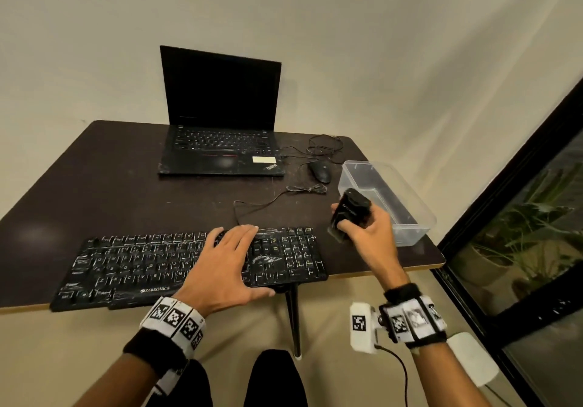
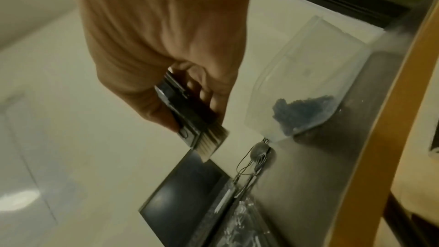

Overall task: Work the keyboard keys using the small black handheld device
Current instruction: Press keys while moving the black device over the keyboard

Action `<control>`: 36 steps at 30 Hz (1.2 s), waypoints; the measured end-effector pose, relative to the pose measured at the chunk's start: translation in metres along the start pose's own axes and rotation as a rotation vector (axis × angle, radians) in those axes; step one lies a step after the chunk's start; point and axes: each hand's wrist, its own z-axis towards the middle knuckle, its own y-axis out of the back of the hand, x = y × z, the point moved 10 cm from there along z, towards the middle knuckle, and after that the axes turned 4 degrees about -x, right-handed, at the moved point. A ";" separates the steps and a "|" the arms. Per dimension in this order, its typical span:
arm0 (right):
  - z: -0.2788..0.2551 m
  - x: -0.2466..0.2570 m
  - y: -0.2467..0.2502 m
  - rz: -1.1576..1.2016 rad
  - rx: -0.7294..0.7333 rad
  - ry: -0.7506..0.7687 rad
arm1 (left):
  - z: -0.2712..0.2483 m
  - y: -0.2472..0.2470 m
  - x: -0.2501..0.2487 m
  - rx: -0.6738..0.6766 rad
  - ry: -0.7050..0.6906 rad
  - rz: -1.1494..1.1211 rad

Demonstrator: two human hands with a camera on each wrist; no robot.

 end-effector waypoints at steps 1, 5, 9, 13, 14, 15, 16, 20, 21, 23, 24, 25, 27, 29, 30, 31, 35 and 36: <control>0.001 0.001 0.006 0.035 -0.015 0.002 | 0.001 0.002 0.000 -0.008 -0.001 -0.010; 0.002 -0.008 0.008 0.020 0.003 -0.050 | 0.000 0.001 0.000 -0.018 -0.001 -0.014; 0.001 -0.019 -0.002 -0.035 0.040 -0.083 | 0.004 0.003 0.005 0.032 0.006 -0.027; 0.002 -0.019 -0.016 -0.059 0.080 -0.110 | 0.004 0.001 0.009 0.039 0.013 -0.014; 0.004 -0.017 -0.021 -0.071 0.091 -0.100 | 0.003 0.001 0.009 0.031 0.013 -0.012; 0.006 -0.014 -0.026 -0.090 0.106 -0.091 | 0.002 0.000 0.009 0.028 0.013 -0.010; 0.008 -0.013 -0.031 -0.109 0.123 -0.085 | 0.002 0.000 0.008 0.028 0.013 -0.012; 0.014 -0.011 -0.058 -0.169 0.218 -0.078 | 0.002 0.000 0.010 0.048 0.026 -0.039; 0.016 -0.011 -0.063 -0.187 0.243 -0.057 | 0.002 0.001 0.011 0.054 0.028 -0.045; 0.018 -0.007 -0.072 -0.250 0.282 0.006 | 0.000 0.003 0.016 0.061 0.036 -0.049; 0.018 -0.006 -0.076 -0.284 0.300 0.031 | -0.001 0.003 0.019 0.072 0.043 -0.045; 0.018 -0.006 -0.078 -0.323 0.314 0.049 | -0.002 0.004 0.023 0.081 0.048 -0.040; 0.019 -0.006 -0.081 -0.426 0.317 0.075 | -0.004 0.007 0.029 0.089 0.053 -0.038; 0.021 -0.006 -0.081 -0.506 0.301 0.085 | -0.006 0.010 0.033 0.090 0.057 -0.035; 0.022 -0.005 -0.076 -0.526 0.281 0.083 | -0.006 0.010 0.031 0.094 0.052 -0.033; 0.024 -0.005 -0.072 -0.545 0.264 0.080 | -0.006 0.011 0.029 0.092 0.047 -0.033; 0.031 -0.004 -0.063 -0.552 0.222 0.077 | -0.008 0.012 0.030 0.065 0.044 -0.039; 0.032 -0.003 -0.061 -0.516 0.216 0.074 | -0.008 0.012 0.030 0.059 0.043 -0.033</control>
